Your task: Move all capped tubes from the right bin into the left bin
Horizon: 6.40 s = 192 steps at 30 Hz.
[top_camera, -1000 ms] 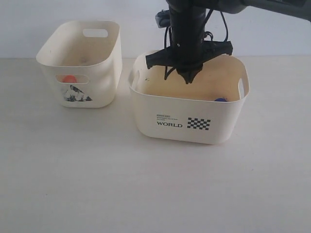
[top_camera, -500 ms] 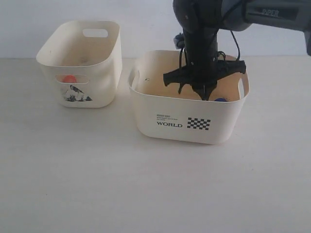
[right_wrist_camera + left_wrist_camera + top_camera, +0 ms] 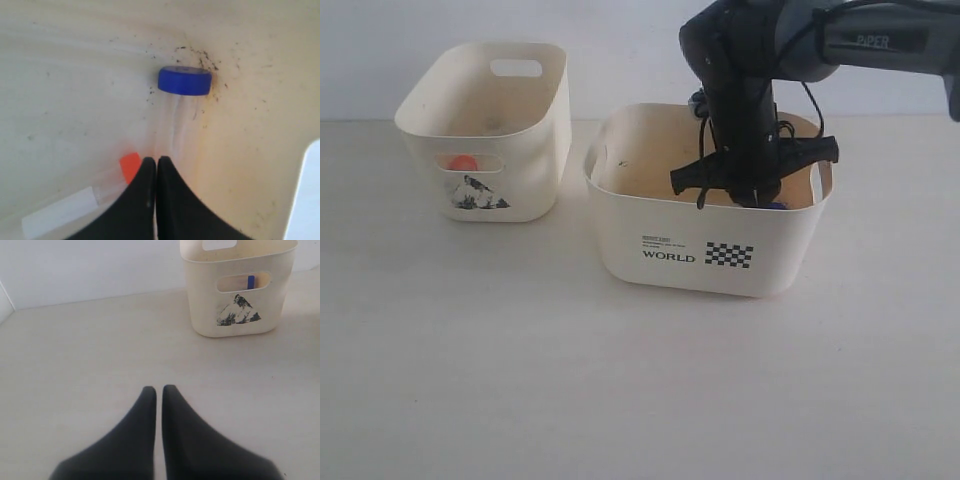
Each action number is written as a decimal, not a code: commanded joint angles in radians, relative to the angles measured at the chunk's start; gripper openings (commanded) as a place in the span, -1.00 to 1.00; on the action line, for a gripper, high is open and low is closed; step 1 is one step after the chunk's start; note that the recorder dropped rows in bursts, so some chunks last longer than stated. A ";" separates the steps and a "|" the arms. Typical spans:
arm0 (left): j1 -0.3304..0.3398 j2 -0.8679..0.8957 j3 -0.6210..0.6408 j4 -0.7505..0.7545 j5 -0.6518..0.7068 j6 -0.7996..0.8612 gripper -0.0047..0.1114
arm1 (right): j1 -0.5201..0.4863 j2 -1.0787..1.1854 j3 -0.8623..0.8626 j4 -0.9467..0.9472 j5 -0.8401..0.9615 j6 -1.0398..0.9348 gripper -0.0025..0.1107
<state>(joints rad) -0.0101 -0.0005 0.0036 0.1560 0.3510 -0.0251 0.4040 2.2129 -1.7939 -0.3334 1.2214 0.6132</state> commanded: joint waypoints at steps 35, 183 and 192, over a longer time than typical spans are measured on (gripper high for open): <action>0.000 0.000 -0.004 -0.006 -0.008 -0.010 -0.84 | -0.024 0.051 0.002 0.013 0.000 -0.047 0.07; 0.000 0.000 -0.004 -0.006 -0.008 -0.010 -0.84 | 0.044 0.069 -0.084 -0.033 0.000 -0.062 0.16; 0.000 0.000 -0.004 -0.006 -0.008 -0.010 -0.84 | 0.038 0.069 -0.084 -0.056 0.000 -0.062 0.17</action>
<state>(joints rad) -0.0101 -0.0005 0.0036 0.1560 0.3510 -0.0251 0.4508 2.2852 -1.8730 -0.3791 1.2192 0.5509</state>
